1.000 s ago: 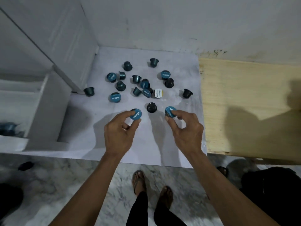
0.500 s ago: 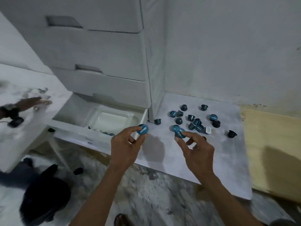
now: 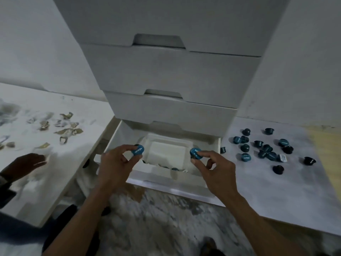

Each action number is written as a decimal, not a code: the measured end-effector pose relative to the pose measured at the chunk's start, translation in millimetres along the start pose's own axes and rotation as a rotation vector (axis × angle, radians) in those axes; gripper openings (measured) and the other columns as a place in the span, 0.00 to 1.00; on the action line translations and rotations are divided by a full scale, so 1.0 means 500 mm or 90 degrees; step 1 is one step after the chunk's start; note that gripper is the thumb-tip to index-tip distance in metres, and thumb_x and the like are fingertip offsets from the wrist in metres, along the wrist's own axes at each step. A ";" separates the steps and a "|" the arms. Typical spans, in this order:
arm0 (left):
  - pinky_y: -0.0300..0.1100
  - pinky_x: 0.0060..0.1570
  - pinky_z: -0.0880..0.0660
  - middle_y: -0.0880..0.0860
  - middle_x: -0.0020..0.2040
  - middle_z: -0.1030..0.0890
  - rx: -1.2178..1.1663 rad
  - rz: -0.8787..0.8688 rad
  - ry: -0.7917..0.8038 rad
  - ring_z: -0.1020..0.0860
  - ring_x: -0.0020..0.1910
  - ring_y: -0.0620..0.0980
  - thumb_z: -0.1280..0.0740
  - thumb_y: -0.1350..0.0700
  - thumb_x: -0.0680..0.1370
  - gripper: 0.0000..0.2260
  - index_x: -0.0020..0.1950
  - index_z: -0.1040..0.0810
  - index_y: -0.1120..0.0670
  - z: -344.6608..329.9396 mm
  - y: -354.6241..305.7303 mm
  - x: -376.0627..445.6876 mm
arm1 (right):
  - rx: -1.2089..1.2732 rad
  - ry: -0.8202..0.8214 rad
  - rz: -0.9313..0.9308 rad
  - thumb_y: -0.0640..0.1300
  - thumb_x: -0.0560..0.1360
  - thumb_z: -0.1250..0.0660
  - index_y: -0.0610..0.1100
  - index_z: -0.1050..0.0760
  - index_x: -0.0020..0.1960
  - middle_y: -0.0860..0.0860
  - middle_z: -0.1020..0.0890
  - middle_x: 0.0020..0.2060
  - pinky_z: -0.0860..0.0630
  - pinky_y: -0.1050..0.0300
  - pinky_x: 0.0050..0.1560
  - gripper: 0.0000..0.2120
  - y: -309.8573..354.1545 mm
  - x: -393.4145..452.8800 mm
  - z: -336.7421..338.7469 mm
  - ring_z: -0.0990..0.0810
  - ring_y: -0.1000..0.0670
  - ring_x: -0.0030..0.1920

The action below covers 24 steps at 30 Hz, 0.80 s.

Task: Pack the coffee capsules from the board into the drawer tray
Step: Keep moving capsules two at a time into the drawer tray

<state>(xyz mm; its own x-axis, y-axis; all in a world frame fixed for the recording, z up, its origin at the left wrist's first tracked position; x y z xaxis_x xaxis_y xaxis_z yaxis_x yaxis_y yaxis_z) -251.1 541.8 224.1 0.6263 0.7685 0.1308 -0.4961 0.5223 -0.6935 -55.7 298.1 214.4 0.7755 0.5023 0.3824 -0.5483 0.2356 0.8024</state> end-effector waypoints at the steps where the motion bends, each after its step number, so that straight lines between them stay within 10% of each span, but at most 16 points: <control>1: 0.34 0.29 0.28 0.47 0.26 0.20 0.002 0.010 0.020 0.21 0.24 0.41 0.26 0.48 0.72 0.09 0.51 0.20 0.42 -0.002 0.016 0.024 | -0.004 0.016 -0.006 0.46 0.68 0.22 0.46 0.17 0.49 0.66 0.26 0.31 0.32 0.73 0.33 0.10 0.001 0.011 -0.021 0.25 0.51 0.31; 13: 0.27 0.29 0.36 0.36 0.21 0.30 0.133 -0.036 0.262 0.27 0.25 0.32 0.23 0.55 0.70 0.10 0.49 0.16 0.53 -0.145 0.125 0.213 | -0.076 0.235 -0.057 0.49 0.69 0.23 0.49 0.17 0.49 0.65 0.29 0.26 0.32 0.64 0.32 0.10 -0.119 0.124 -0.282 0.29 0.59 0.25; 24: 0.42 0.51 0.24 0.46 0.49 0.17 0.253 -0.141 0.516 0.23 0.43 0.42 0.26 0.50 0.73 0.11 0.54 0.19 0.48 -0.312 0.199 0.268 | -0.180 0.511 -0.029 0.50 0.74 0.28 0.50 0.20 0.57 0.52 0.17 0.51 0.24 0.55 0.47 0.13 -0.178 0.126 -0.500 0.20 0.50 0.51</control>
<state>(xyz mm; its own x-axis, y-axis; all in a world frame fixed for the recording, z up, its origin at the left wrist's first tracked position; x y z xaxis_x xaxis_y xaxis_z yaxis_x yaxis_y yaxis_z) -122.9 639.0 61.8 0.8862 0.2212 -0.4070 -0.3903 0.8298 -0.3989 -36.4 516.8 52.4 0.4003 0.8997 -0.1742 -0.6625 0.4154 0.6233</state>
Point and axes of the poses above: each hand's wrist, its own x-axis towards the middle knuckle, its own z-axis out of the back of the hand, y = z × x, the point moved 9 cm from there along x, towards the middle knuckle
